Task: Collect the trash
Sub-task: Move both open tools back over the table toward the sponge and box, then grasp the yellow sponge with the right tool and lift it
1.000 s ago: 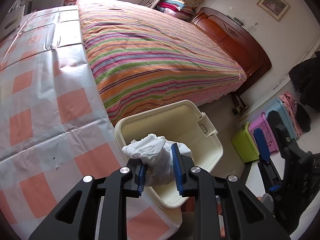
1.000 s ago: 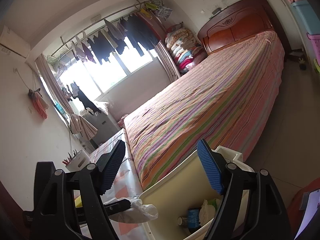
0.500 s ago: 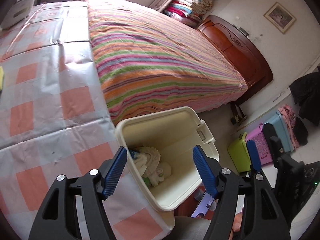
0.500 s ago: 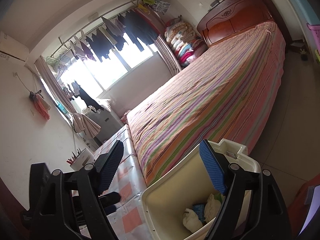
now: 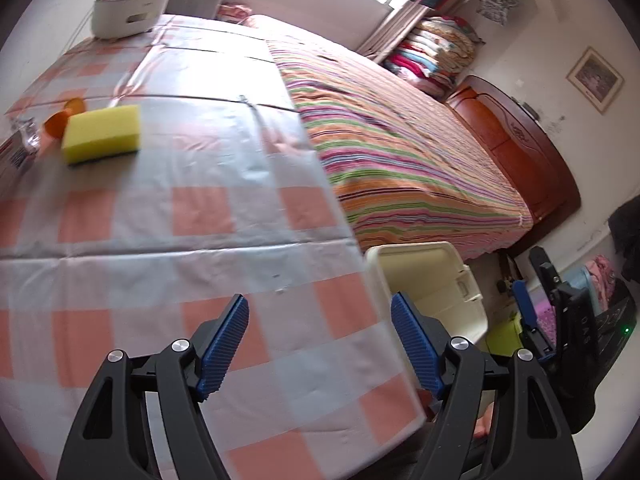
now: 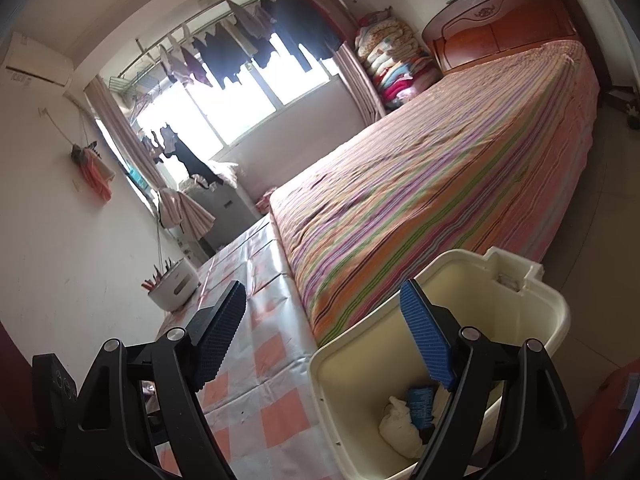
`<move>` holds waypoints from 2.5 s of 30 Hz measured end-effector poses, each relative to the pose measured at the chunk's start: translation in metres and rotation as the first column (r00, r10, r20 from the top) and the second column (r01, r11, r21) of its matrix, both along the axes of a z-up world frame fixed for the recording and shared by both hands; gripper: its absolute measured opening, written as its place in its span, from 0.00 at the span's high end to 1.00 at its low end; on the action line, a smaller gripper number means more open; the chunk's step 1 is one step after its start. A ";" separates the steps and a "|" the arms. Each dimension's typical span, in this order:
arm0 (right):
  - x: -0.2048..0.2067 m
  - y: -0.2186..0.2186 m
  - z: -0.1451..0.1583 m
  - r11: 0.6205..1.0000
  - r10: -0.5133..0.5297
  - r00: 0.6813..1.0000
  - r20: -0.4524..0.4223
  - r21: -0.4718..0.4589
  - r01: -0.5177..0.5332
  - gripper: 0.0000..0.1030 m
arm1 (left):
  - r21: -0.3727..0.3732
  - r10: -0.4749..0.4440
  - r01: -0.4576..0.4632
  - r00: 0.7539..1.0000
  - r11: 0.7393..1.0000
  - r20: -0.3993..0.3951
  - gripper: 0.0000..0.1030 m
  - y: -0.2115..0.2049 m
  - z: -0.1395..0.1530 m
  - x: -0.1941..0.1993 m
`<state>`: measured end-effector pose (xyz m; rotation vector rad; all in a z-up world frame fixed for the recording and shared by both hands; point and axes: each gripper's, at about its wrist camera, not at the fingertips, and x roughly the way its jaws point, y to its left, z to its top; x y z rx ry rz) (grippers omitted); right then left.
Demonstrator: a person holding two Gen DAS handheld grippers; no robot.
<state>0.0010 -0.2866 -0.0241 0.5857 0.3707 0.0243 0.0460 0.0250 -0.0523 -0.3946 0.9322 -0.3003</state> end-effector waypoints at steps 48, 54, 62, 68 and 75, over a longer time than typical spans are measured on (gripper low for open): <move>0.154 0.343 -0.001 0.503 0.730 0.604 -0.320 -0.347 -0.791 0.17 | 0.008 0.476 -0.476 0.878 0.879 -0.045 0.30 0.242 -0.029 -0.112; 0.184 0.371 -0.012 0.455 0.678 0.602 -0.421 -0.402 -0.794 0.17 | 0.007 0.520 -0.521 0.852 0.854 -0.057 0.30 0.260 -0.033 -0.125; 0.204 0.385 -0.033 0.570 0.570 0.678 -0.464 -0.370 -0.733 0.06 | -0.013 0.532 -0.535 0.843 0.845 -0.079 0.30 0.270 -0.043 -0.127; 0.209 0.394 -0.032 0.602 0.548 0.701 -0.455 -0.368 -0.709 0.06 | -0.020 0.520 -0.523 0.850 0.852 -0.085 0.30 0.272 -0.046 -0.127; 0.221 0.416 -0.048 0.580 0.487 0.706 -0.513 -0.414 -0.701 0.06 | -0.030 0.508 -0.511 0.858 0.859 -0.074 0.30 0.273 -0.043 -0.128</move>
